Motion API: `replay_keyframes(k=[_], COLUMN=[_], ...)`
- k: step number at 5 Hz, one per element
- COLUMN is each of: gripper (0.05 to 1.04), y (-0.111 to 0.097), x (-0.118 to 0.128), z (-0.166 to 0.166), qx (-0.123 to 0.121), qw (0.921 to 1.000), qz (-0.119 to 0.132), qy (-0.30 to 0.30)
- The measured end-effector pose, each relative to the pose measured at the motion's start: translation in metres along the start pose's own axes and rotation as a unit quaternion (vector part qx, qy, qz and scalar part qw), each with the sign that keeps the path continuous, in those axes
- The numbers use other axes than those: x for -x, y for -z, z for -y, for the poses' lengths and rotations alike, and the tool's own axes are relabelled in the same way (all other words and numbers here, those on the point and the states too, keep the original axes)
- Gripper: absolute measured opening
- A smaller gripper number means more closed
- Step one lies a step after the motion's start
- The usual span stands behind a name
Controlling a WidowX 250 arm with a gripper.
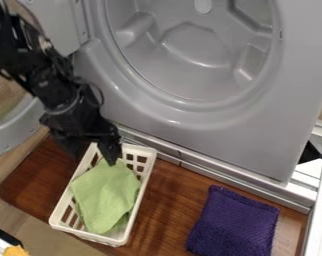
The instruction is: Move the white basket and green cloth to the left of purple cloth
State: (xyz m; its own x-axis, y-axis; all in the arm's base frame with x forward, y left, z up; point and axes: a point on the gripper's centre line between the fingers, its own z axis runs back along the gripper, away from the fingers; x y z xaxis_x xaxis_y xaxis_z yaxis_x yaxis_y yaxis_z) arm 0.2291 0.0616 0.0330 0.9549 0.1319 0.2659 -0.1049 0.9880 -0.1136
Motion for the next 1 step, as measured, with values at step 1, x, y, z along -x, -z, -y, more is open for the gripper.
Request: replay_keyframes(k=[1], gripper=[1.001], y=[-0.0237], x=[-0.0040], z=[0.0088], qx=[-0.005], qw=[0.9994], qz=[0.031], qy=[0.016])
